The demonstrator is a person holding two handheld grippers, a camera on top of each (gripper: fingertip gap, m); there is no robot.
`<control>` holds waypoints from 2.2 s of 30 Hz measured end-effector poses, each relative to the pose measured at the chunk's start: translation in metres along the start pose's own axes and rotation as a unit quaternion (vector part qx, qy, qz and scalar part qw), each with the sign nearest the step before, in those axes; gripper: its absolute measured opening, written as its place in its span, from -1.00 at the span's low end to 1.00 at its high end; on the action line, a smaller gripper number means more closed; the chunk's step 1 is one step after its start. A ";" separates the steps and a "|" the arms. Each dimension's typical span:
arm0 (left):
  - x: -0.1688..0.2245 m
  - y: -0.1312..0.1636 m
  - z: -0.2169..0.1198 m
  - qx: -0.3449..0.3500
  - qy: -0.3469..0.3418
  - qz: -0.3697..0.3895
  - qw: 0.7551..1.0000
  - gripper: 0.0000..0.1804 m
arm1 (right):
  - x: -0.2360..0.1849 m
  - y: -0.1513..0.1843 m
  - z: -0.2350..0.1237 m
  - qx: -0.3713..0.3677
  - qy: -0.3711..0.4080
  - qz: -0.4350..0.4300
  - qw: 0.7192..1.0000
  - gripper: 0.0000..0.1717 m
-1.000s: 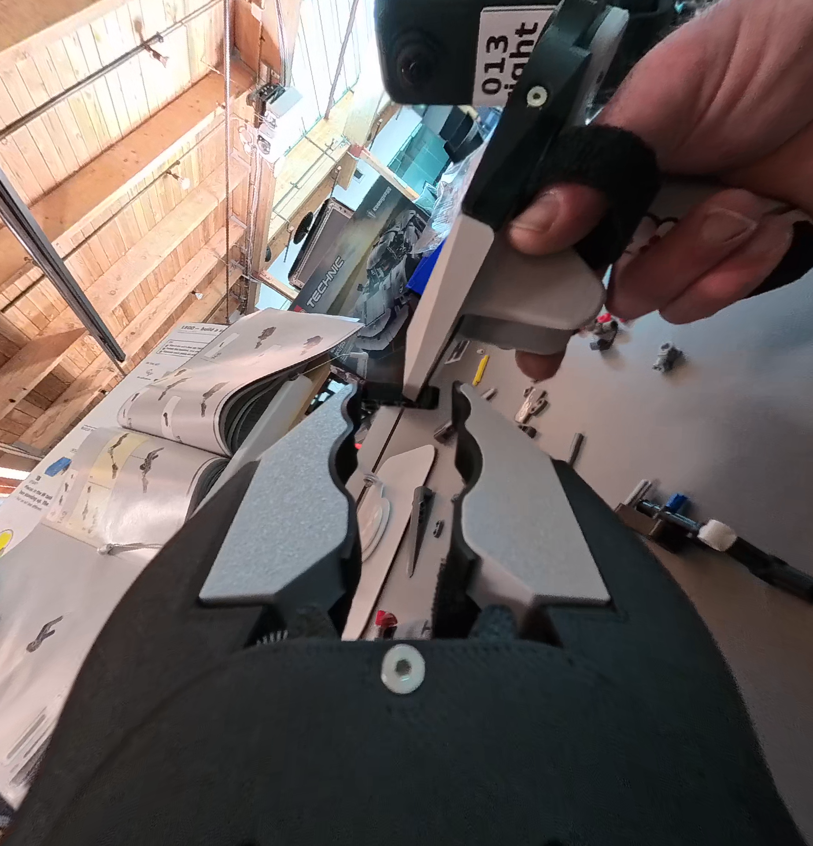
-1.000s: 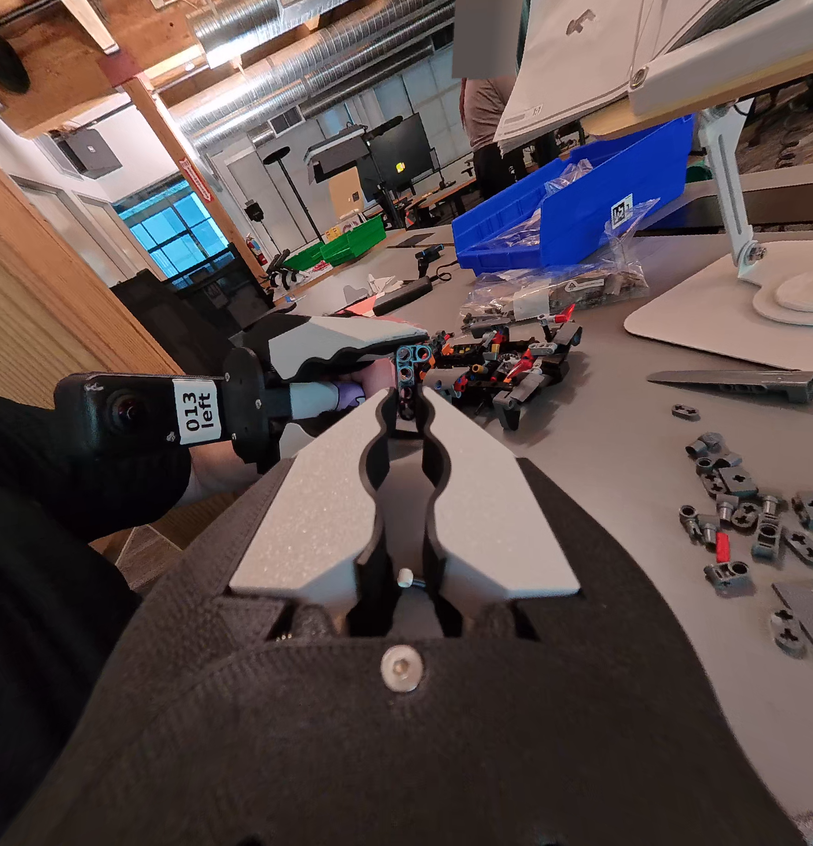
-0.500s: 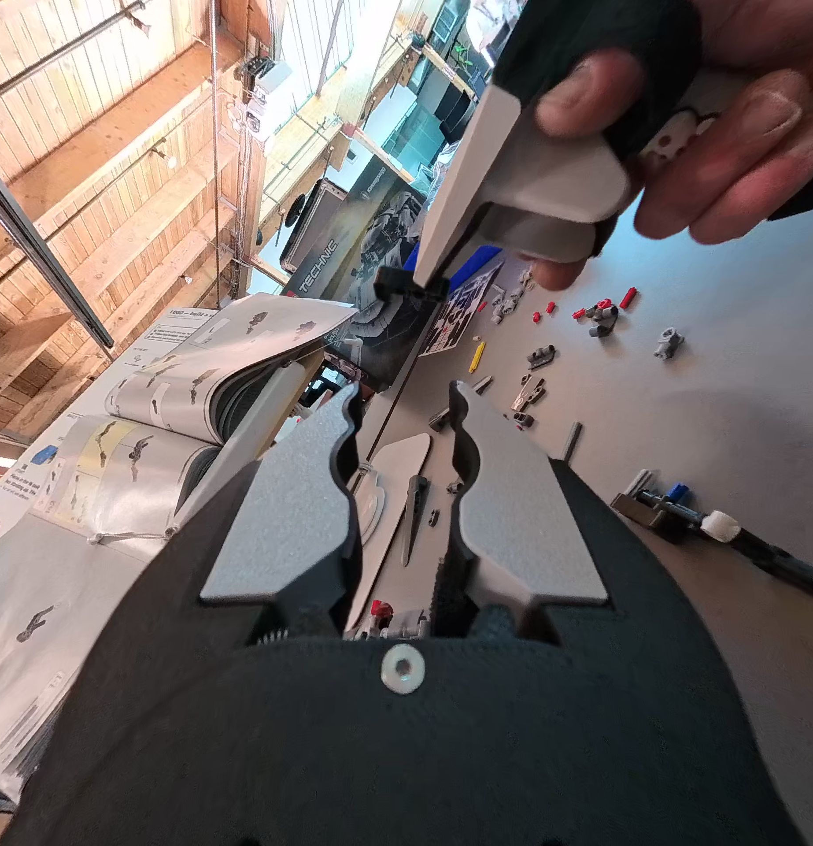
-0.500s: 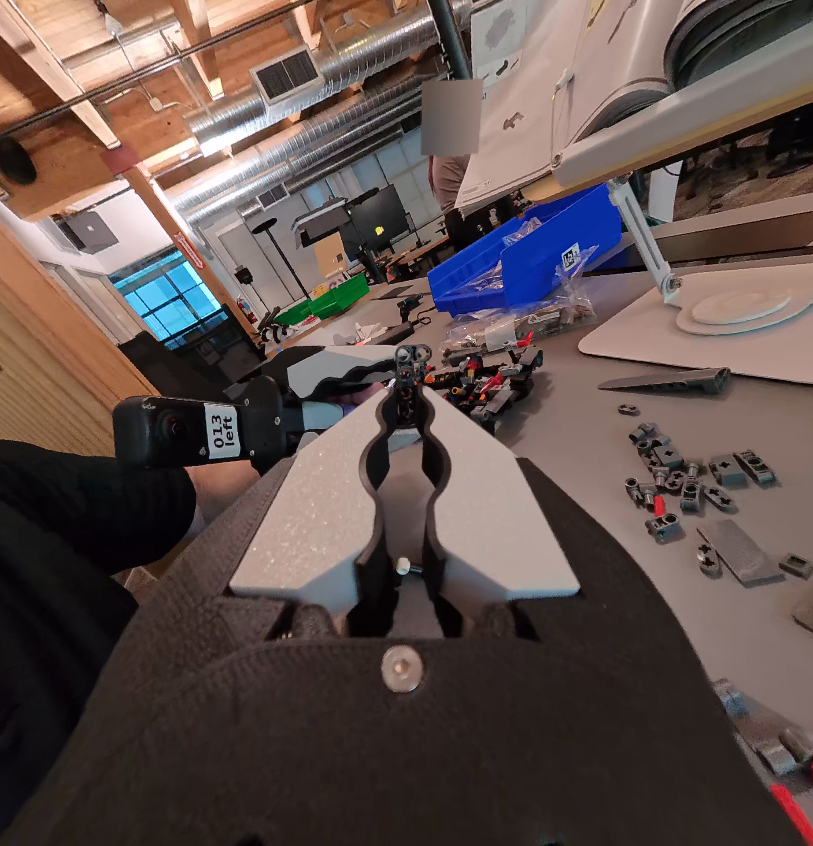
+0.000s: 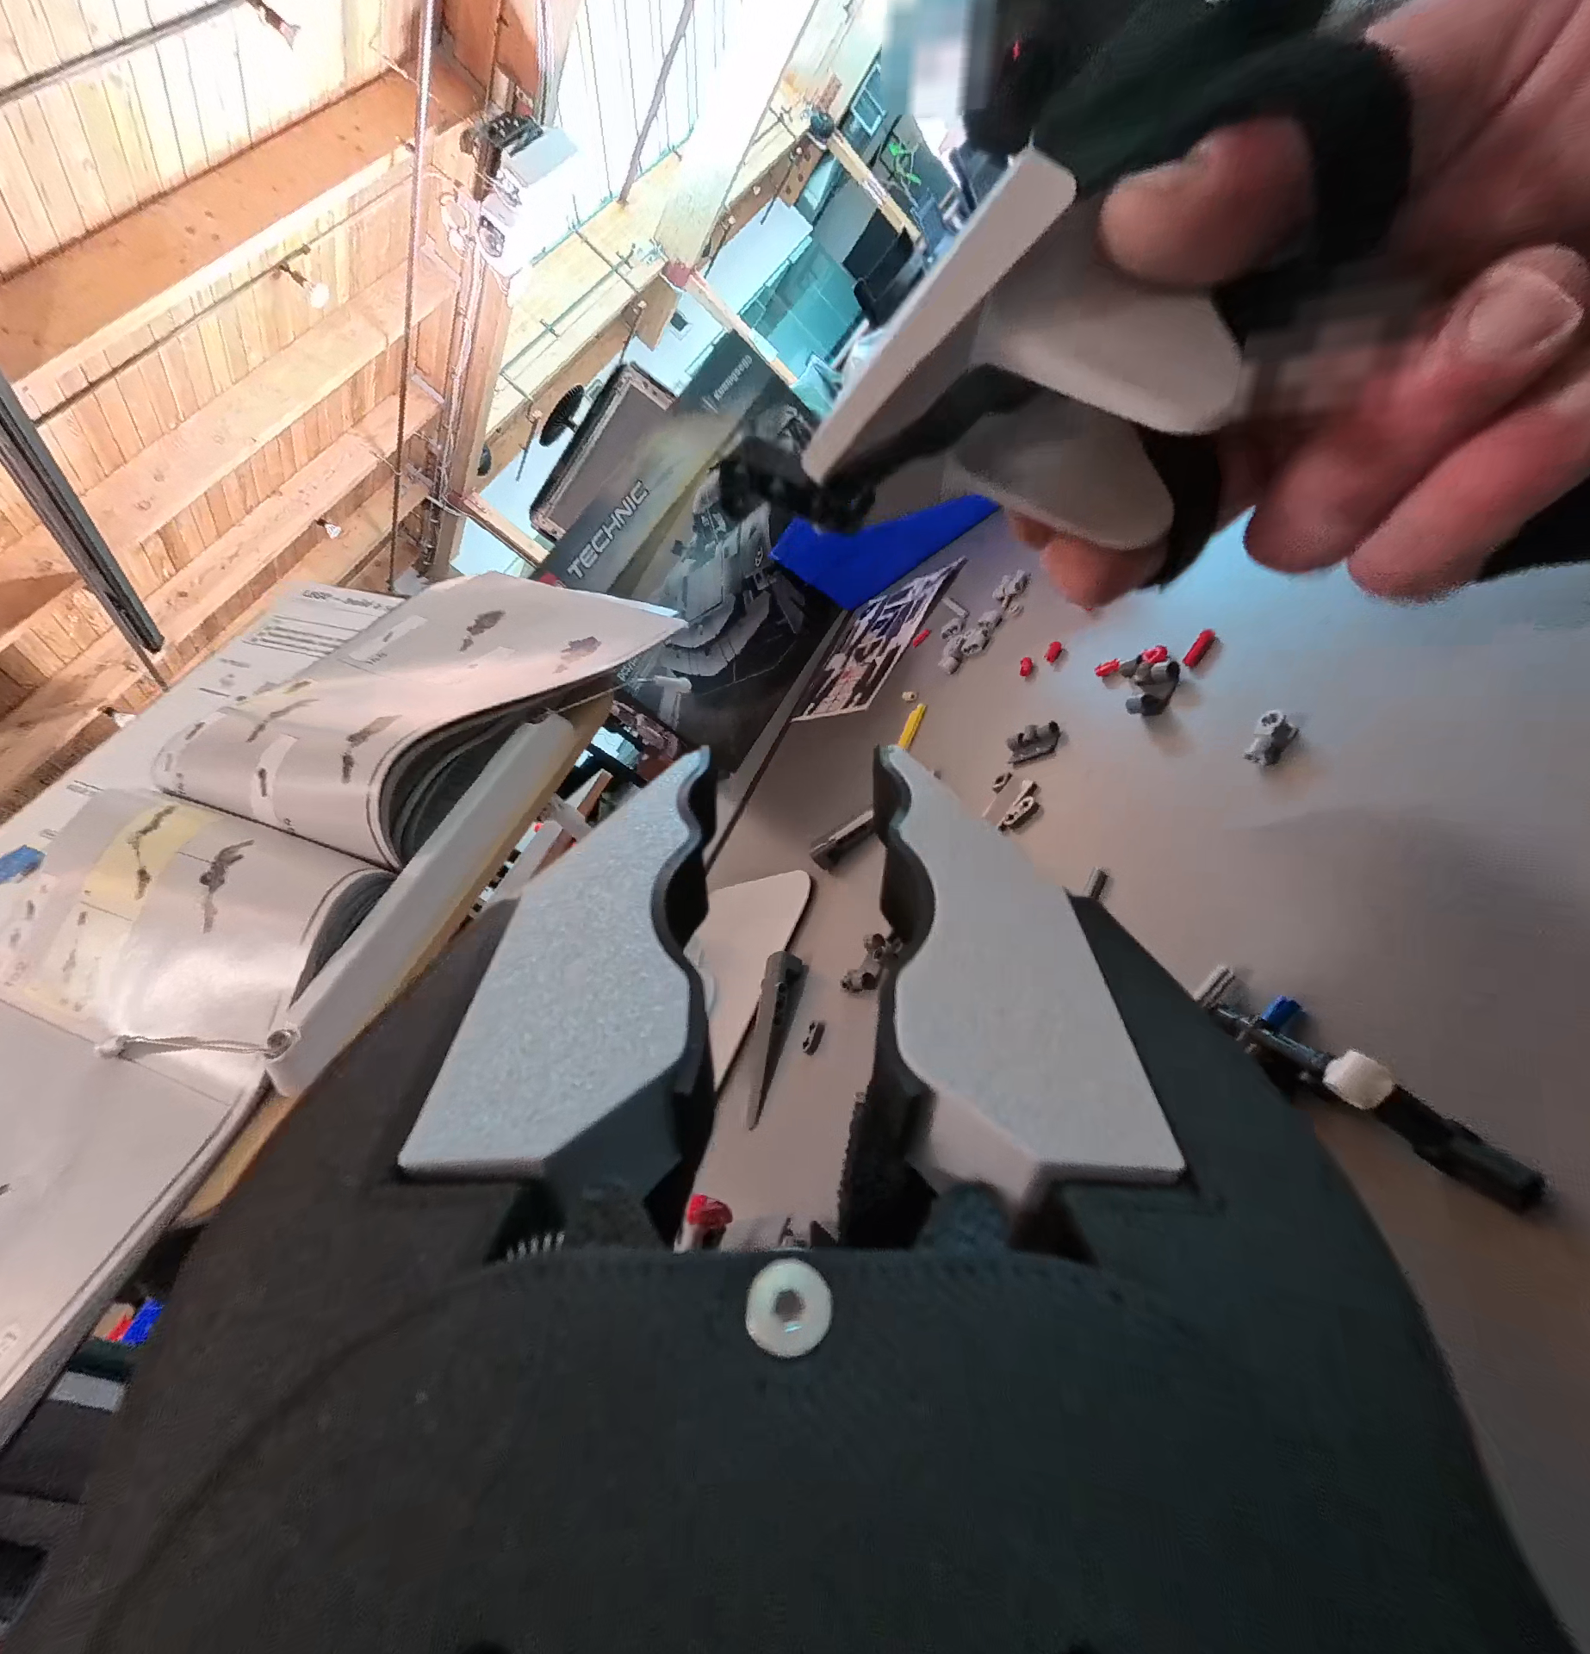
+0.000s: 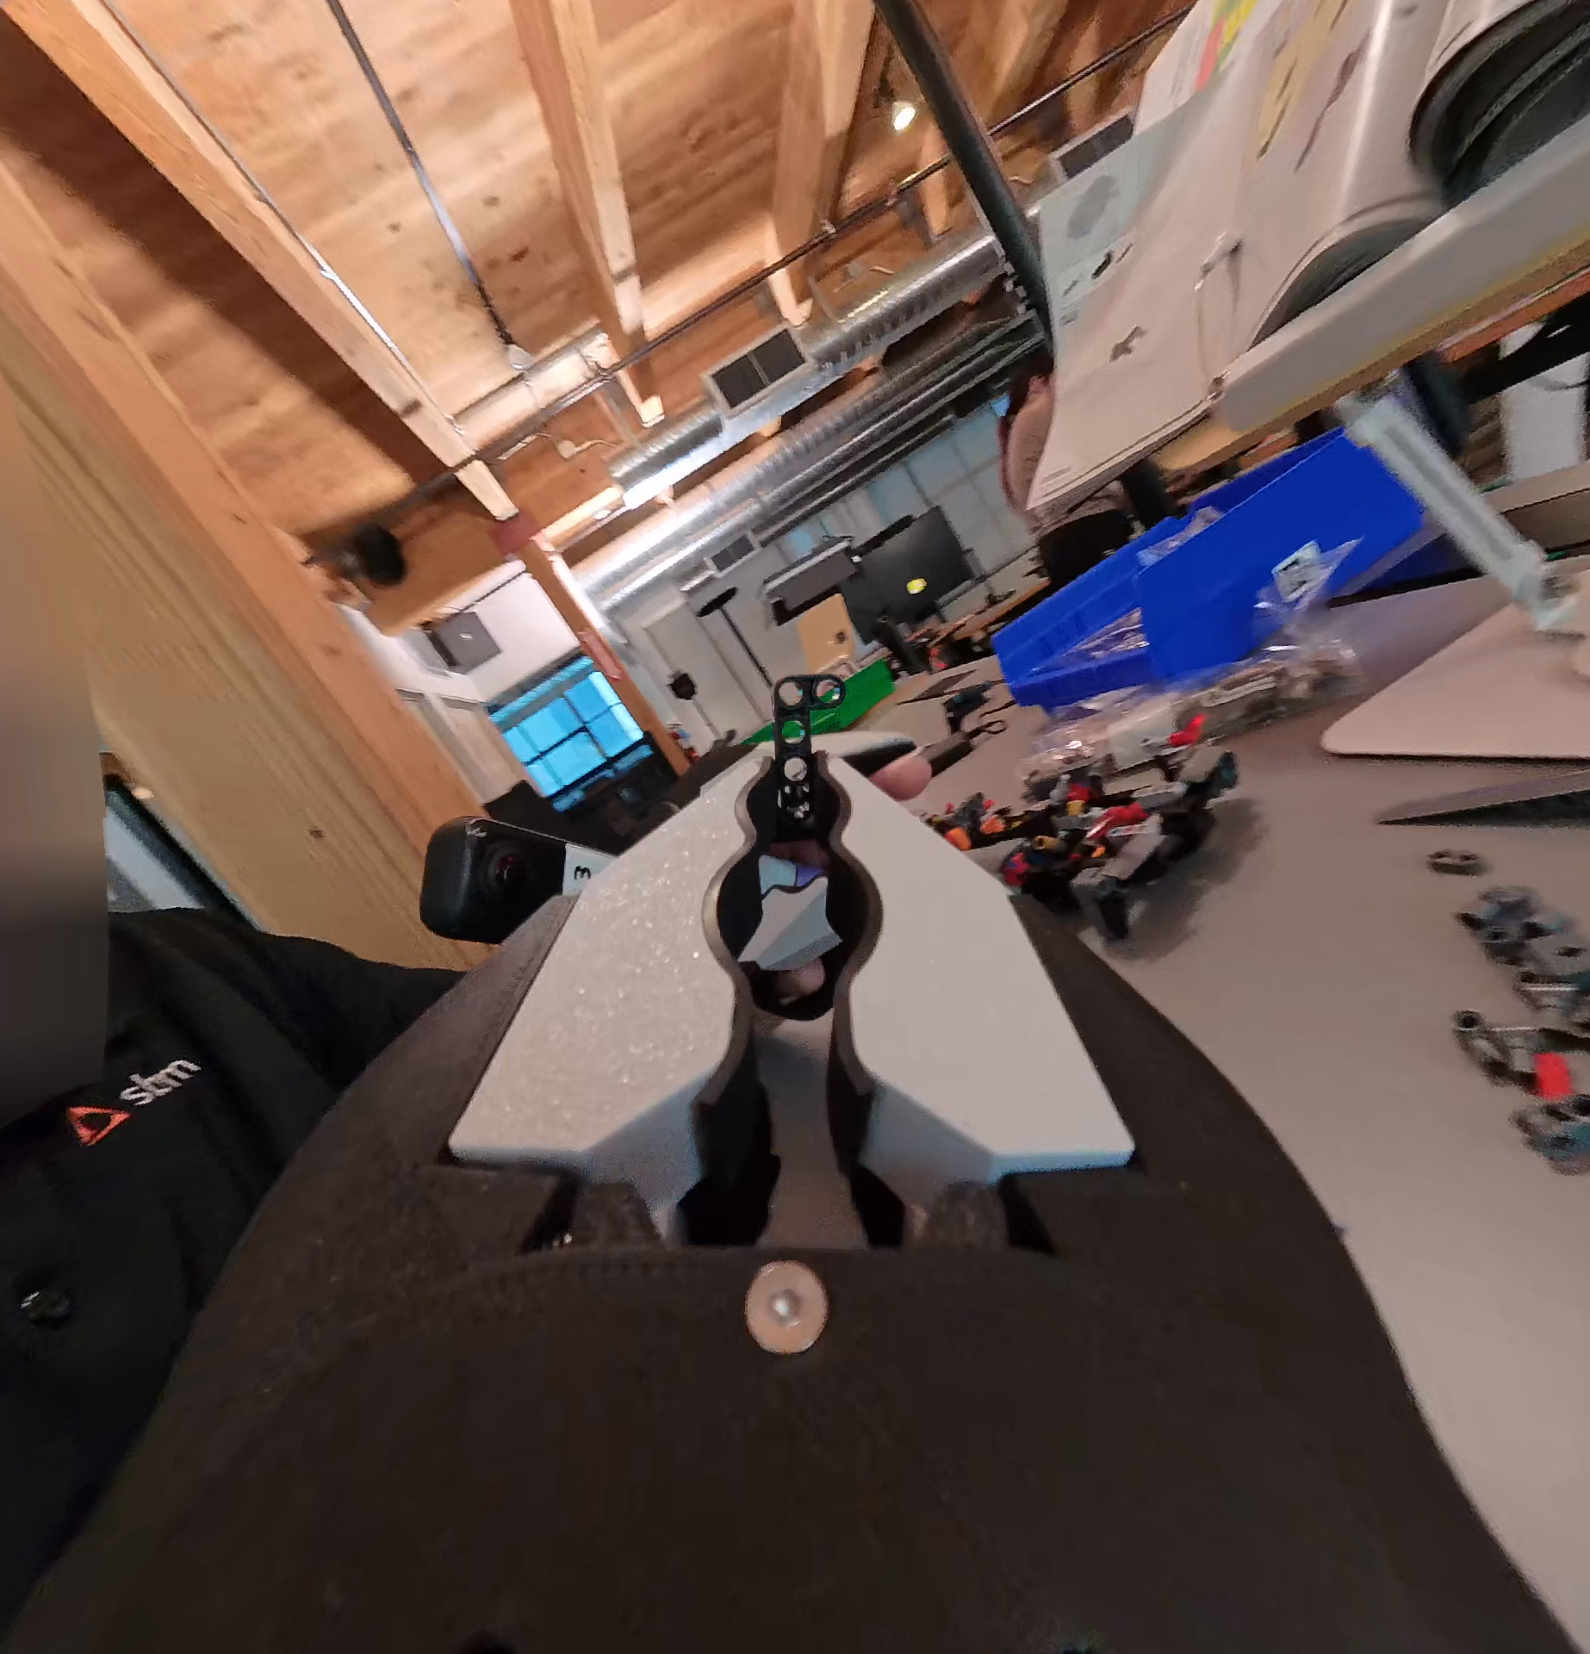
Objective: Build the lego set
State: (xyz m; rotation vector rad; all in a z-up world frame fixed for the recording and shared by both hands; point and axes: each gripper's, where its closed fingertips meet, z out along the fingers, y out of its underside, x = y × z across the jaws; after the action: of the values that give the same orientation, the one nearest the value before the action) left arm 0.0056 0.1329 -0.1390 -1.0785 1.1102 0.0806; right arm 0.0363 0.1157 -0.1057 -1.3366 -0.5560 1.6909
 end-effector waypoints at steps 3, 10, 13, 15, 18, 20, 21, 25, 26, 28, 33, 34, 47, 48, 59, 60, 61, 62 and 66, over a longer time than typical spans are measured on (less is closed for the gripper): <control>-0.005 -0.007 -0.004 0.011 -0.012 0.010 1.000 -0.61 | -0.003 0.015 0.008 -0.018 -0.037 0.030 0.999 -0.96; -0.008 -0.015 -0.012 0.033 -0.020 0.055 0.998 -0.66 | -0.003 0.042 0.019 -0.082 -0.061 0.061 0.993 -0.96; -0.005 -0.015 -0.013 0.039 -0.013 0.069 0.997 -0.70 | -0.003 0.047 0.020 -0.098 -0.063 0.071 0.991 -0.96; -0.005 -0.013 -0.013 0.037 -0.011 0.076 0.996 -0.75 | -0.003 0.050 0.020 -0.106 -0.065 0.076 0.989 -0.96; 0.000 -0.015 -0.014 0.040 -0.010 0.113 0.993 -0.84 | -0.006 0.053 0.019 -0.120 -0.073 0.091 0.986 -0.96; 0.003 -0.017 -0.015 0.042 -0.014 0.139 0.989 -0.90 | -0.007 0.053 0.018 -0.126 -0.073 0.092 0.985 -0.96; 0.004 -0.017 -0.015 0.042 -0.016 0.152 0.987 -0.90 | -0.008 0.054 0.017 -0.133 -0.072 0.094 0.984 -0.96; 0.010 -0.020 -0.017 0.045 -0.019 0.199 0.979 -0.93 | -0.009 0.055 0.013 -0.151 -0.068 0.107 0.980 -0.96; 0.012 -0.020 -0.017 0.045 -0.020 0.210 0.977 -0.93 | -0.009 0.056 0.012 -0.156 -0.068 0.110 0.979 -0.96; 0.016 -0.019 -0.017 0.039 -0.013 0.232 0.972 -0.94 | -0.009 0.060 0.009 -0.173 -0.062 0.113 0.976 -0.95; 0.022 -0.013 -0.016 0.019 -0.002 0.244 0.970 -0.95 | -0.003 0.063 0.004 -0.185 -0.050 0.125 0.973 -0.95; 0.023 -0.012 -0.015 0.014 0.001 0.245 0.969 -0.95 | -0.002 0.063 0.003 -0.185 -0.046 0.126 0.974 -0.95; 0.019 0.025 0.001 -0.084 0.004 0.212 0.974 -0.96 | 0.039 0.057 -0.002 -0.186 0.096 -0.003 0.978 -0.73; 0.020 0.029 0.003 -0.095 0.006 0.209 0.973 -0.96 | 0.041 0.058 -0.002 -0.197 0.114 -0.033 0.973 -0.73; 0.030 0.035 0.006 -0.118 0.023 0.223 0.967 -0.95 | 0.049 0.061 0.009 -0.249 0.185 -0.170 0.935 -0.95; 0.030 0.035 0.005 -0.117 0.023 0.219 0.968 -0.95 | 0.049 0.061 0.009 -0.249 0.184 -0.171 0.935 -0.96; 0.030 0.035 0.005 -0.117 0.023 0.218 0.969 -0.95 | 0.049 0.061 0.009 -0.247 0.183 -0.170 0.936 -0.96; 0.029 0.034 0.005 -0.117 0.021 0.220 0.968 -0.95 | 0.048 0.060 0.008 -0.245 0.181 -0.167 0.938 -1.00; 0.030 0.030 0.005 -0.108 0.023 0.209 0.972 -0.95 | 0.046 0.057 0.005 -0.235 0.181 -0.165 0.941 -1.00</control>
State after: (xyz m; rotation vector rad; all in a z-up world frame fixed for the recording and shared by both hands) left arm 0.0073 0.1395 -0.1813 -1.0241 1.3813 0.5226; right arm 0.0095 0.1262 -0.1728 -1.7300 -0.9416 1.0374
